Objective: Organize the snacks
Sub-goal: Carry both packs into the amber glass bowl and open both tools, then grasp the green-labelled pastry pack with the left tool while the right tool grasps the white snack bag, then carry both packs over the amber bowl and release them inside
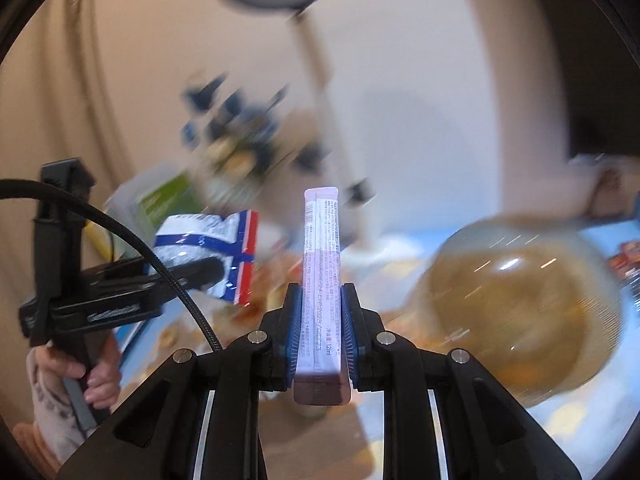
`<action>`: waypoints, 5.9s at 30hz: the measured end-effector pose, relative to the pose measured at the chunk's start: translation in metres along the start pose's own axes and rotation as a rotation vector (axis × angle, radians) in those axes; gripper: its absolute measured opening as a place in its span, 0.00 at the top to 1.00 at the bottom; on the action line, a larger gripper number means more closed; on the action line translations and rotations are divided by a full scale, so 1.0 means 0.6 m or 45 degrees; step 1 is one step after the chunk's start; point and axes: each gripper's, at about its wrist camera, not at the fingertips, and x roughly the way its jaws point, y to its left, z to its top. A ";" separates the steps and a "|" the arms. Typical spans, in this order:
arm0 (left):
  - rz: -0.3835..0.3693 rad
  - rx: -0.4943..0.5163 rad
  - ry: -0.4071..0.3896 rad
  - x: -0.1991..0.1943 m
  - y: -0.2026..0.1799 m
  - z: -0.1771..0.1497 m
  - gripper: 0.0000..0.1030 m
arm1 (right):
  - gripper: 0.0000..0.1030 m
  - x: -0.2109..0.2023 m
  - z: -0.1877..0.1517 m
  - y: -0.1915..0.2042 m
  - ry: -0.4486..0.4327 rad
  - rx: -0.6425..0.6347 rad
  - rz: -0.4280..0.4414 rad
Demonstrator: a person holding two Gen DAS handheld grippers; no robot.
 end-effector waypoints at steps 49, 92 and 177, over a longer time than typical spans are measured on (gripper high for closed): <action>0.489 -0.408 0.285 0.098 0.348 -0.081 0.00 | 0.03 0.158 -0.117 0.082 0.285 0.004 0.003; 0.519 -0.446 0.318 0.241 0.380 -0.167 0.00 | 0.00 0.279 -0.238 0.110 0.569 -0.228 -0.291; 0.660 -0.506 0.003 0.095 0.353 -0.169 0.59 | 0.44 0.117 -0.214 0.015 0.121 0.220 0.020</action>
